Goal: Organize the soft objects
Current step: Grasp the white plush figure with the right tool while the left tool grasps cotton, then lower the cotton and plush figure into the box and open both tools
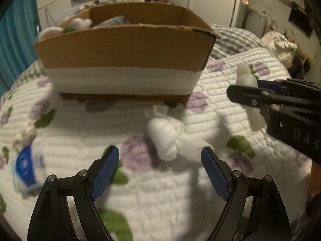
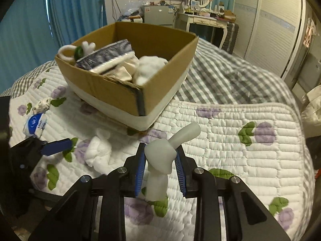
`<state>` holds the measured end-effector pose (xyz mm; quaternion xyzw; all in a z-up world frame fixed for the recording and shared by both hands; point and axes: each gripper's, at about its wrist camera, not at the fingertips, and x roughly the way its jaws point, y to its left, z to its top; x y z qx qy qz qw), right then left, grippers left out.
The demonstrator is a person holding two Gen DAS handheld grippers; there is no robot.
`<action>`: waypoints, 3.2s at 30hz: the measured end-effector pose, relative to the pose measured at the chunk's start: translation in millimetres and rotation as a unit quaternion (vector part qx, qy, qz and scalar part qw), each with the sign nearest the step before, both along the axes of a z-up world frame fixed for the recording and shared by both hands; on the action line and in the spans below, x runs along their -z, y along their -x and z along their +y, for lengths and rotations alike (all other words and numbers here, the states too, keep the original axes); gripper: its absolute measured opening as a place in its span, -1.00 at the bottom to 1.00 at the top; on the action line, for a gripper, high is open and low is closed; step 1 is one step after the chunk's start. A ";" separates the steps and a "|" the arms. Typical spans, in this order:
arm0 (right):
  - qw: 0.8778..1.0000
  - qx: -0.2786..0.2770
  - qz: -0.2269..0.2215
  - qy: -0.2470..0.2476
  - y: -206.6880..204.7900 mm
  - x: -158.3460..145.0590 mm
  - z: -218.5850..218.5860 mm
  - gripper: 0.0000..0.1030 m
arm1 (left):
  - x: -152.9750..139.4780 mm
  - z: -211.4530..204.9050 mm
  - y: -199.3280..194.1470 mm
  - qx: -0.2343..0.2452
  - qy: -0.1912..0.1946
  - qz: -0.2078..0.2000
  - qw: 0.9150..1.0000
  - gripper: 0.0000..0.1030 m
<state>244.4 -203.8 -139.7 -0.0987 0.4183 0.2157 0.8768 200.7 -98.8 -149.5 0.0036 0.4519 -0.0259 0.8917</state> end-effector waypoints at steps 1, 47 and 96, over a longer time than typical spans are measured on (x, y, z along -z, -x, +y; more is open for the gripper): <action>1.000 -0.002 0.011 -0.006 -3.8 3.5 -1.8 -0.46 | 2.3 -1.7 -4.9 0.003 -0.001 0.001 1.000 0.62; 0.977 -0.047 -0.184 -0.092 67.4 -235.6 28.0 -0.46 | -223.8 56.4 37.4 0.010 -0.007 -0.213 0.977 -0.24; 0.972 0.006 -0.204 -0.116 77.3 -289.0 32.2 0.63 | -297.8 93.5 81.9 -0.037 -0.081 -0.283 0.955 0.74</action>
